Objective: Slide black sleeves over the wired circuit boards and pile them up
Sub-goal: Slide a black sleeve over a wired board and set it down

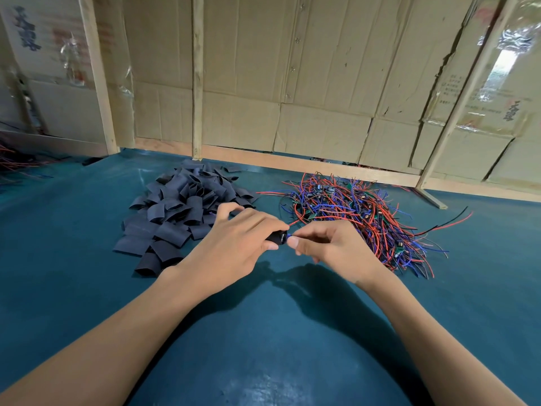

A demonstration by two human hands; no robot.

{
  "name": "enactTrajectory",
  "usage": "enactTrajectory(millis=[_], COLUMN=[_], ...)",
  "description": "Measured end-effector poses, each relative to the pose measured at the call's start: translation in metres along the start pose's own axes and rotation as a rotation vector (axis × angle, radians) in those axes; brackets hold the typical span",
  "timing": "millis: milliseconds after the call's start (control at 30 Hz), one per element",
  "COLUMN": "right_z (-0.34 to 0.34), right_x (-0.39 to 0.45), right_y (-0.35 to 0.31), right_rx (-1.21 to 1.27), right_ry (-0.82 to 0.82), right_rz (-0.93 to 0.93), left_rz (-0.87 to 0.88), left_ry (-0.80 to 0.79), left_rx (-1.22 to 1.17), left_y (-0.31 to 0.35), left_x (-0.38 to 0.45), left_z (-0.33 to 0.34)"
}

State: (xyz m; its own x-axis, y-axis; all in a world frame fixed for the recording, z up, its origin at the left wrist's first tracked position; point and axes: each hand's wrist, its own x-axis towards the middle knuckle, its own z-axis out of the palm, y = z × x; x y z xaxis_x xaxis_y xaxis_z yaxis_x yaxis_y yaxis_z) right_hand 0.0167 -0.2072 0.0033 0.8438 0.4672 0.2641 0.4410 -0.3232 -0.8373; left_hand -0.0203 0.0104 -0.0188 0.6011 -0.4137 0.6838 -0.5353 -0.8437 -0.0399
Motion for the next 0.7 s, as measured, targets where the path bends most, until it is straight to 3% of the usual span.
enactTrajectory(millis=[200, 367, 567, 700], right_z=[0.003, 0.0004, 0.0001, -0.0025], right_x=[0.002, 0.0015, 0.0029, 0.0011], right_y=[0.0038, 0.0069, 0.0042, 0.0056], right_rx=[0.017, -0.043, 0.035, -0.017], right_ry=[0.074, -0.002, 0.037, -0.03], right_rz=[0.03, 0.034, 0.09, 0.055], left_rz=[0.027, -0.001, 0.02, -0.009], left_ry=[-0.048, -0.105, -0.156, -0.241], left_rx=[-0.029, -0.013, -0.047, -0.188], left_y=[0.0035, 0.0013, 0.0032, 0.0057], left_x=[0.0004, -0.0018, -0.0018, -0.0012], left_z=[-0.0021, 0.0001, 0.001, 0.0007])
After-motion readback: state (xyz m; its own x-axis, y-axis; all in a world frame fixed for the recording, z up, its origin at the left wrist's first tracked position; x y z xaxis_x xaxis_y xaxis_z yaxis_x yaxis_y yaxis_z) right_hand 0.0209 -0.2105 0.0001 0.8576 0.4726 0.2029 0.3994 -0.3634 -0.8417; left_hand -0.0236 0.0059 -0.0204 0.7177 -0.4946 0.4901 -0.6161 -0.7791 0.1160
